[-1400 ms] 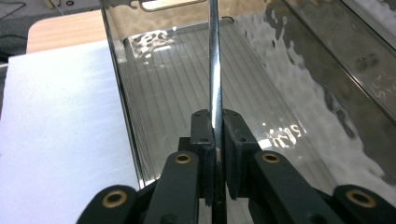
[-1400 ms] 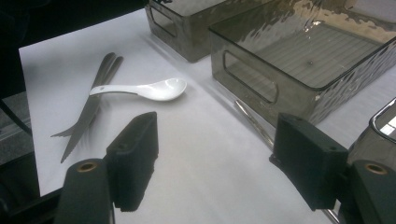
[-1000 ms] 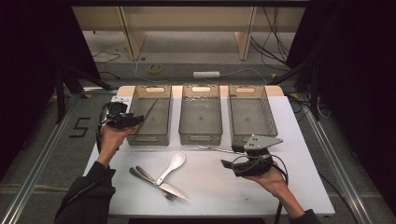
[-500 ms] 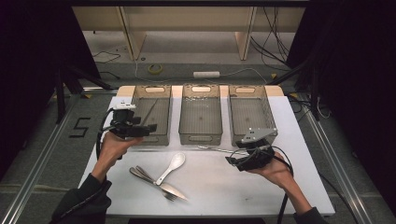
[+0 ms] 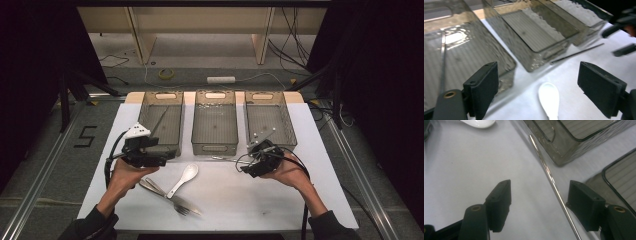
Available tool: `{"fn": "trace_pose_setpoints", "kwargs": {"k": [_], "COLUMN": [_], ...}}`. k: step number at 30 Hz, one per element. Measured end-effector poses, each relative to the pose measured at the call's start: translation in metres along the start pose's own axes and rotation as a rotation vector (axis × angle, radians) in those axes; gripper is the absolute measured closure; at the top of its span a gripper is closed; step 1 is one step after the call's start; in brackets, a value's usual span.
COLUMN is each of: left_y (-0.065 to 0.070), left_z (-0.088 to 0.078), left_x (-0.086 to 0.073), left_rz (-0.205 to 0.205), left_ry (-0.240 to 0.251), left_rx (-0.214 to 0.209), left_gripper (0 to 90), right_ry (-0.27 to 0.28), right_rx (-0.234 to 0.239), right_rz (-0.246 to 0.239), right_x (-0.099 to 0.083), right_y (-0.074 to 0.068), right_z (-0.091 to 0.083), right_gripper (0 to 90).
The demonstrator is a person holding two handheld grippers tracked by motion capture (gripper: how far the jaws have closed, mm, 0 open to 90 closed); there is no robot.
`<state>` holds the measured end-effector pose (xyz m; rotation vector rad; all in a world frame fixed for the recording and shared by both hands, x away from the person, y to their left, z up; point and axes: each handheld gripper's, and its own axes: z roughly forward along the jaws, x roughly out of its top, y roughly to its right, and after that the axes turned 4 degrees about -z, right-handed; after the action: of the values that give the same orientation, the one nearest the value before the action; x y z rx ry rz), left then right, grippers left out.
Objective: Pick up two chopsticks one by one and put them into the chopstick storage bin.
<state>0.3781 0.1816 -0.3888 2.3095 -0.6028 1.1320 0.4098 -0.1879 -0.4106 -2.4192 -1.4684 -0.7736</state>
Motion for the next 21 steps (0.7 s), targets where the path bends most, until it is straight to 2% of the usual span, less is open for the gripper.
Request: {"fn": "trace_pose_setpoints", "kwargs": {"k": [11,21], "left_y": [0.019,0.031], "left_z": [0.004,0.003], "left_x": [-0.026,-0.035], "left_rz": [0.042,0.075], "left_ry": [-0.021,-0.044], "left_rx": [-0.037,-0.055], "left_gripper": [16.0,15.7], "right_ry": [-0.134,-0.199], "right_rx": [-0.025,-0.056], "right_rz": [-0.011,0.007], "right_x": [0.011,0.012], "right_y": [0.009,0.016], "right_z": [0.034,0.052], "right_gripper": [42.2,47.8]}}
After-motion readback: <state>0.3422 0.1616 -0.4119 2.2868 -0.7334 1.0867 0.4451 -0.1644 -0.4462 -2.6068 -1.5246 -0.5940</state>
